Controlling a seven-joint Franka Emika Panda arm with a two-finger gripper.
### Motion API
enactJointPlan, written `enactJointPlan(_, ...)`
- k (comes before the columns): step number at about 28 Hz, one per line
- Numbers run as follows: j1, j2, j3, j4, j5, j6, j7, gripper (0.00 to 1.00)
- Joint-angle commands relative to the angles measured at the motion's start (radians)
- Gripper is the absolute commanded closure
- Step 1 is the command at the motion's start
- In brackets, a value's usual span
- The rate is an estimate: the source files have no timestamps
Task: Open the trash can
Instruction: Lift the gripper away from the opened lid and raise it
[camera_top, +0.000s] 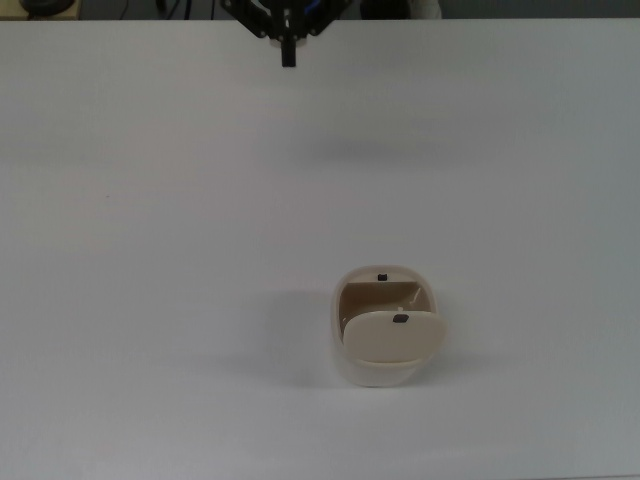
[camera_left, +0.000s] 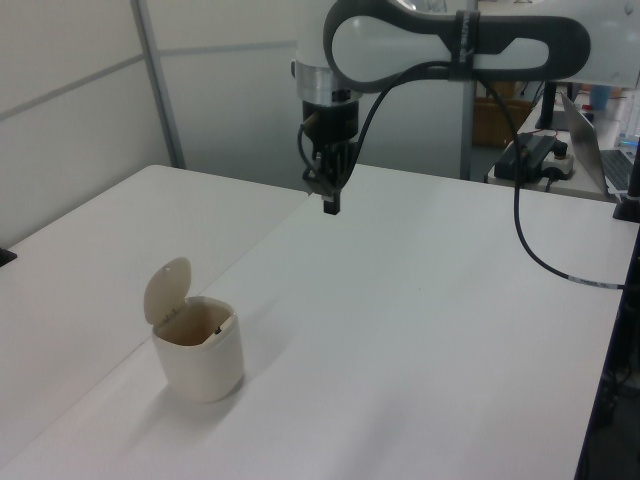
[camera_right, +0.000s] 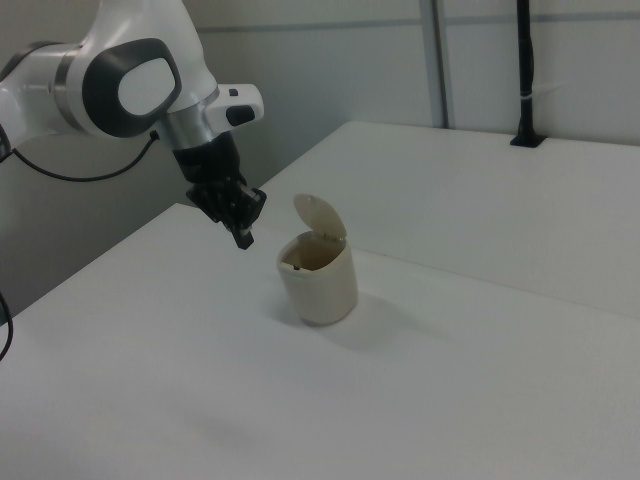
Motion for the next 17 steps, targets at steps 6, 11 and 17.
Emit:
enactJointPlan(6, -0.02, -0.012, -0.007, -0.028, 0.005, -0.044, -0.03, 0.18)
enactJointPlan(11, -0.023, -0.01, -0.008, -0.027, -0.007, -0.042, -0.03, 0.0)
enactJointPlan(17, -0.027, -0.01, -0.019, -0.024, -0.006, -0.041, -0.033, 0.0)
